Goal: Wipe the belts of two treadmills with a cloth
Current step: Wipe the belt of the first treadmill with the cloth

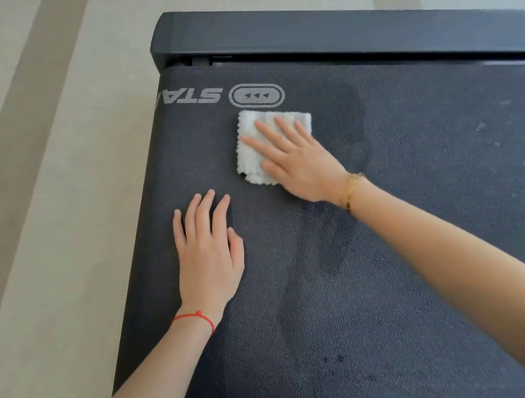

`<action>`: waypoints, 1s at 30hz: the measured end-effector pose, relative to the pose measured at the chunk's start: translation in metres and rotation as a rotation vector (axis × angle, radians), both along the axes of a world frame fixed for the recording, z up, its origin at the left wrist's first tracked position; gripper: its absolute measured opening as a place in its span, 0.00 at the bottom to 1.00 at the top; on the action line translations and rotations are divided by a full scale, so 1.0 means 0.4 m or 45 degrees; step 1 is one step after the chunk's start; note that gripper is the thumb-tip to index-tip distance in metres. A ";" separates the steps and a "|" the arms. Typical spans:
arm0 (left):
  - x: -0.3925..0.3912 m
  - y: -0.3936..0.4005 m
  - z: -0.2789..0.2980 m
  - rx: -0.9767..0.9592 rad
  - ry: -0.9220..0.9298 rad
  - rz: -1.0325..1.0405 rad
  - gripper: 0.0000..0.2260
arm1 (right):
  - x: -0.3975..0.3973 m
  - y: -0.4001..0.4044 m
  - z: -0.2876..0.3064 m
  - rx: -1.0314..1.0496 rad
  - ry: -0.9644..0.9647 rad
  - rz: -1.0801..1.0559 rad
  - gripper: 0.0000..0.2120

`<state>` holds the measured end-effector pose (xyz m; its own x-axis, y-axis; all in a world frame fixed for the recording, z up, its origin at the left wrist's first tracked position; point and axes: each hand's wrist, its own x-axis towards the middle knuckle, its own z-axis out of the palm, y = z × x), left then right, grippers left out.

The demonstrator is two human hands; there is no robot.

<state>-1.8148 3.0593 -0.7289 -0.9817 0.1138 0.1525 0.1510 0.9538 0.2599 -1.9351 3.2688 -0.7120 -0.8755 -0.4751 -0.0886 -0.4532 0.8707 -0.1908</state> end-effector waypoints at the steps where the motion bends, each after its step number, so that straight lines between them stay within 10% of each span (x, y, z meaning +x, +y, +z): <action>1: 0.000 -0.001 0.000 -0.003 -0.007 0.001 0.22 | -0.015 0.041 -0.001 0.046 0.028 -0.043 0.24; 7: -0.004 0.007 0.000 -0.016 -0.019 0.021 0.23 | -0.242 0.141 0.027 0.029 -0.136 -0.685 0.26; 16: -0.002 0.001 -0.002 0.013 0.012 0.004 0.22 | -0.005 -0.048 -0.004 -0.007 -0.031 0.035 0.25; 24: -0.004 0.005 0.002 0.019 -0.020 0.024 0.22 | -0.186 0.184 0.019 0.021 -0.113 -0.599 0.25; 30: -0.001 0.006 0.007 0.036 -0.006 0.016 0.21 | 0.102 0.070 -0.004 0.022 0.061 -0.135 0.25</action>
<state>-1.8152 3.0617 -0.7261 -0.9838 0.0970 0.1506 0.1375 0.9478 0.2877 -1.8943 3.2966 -0.7135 -0.9242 -0.3782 -0.0527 -0.3665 0.9173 -0.1559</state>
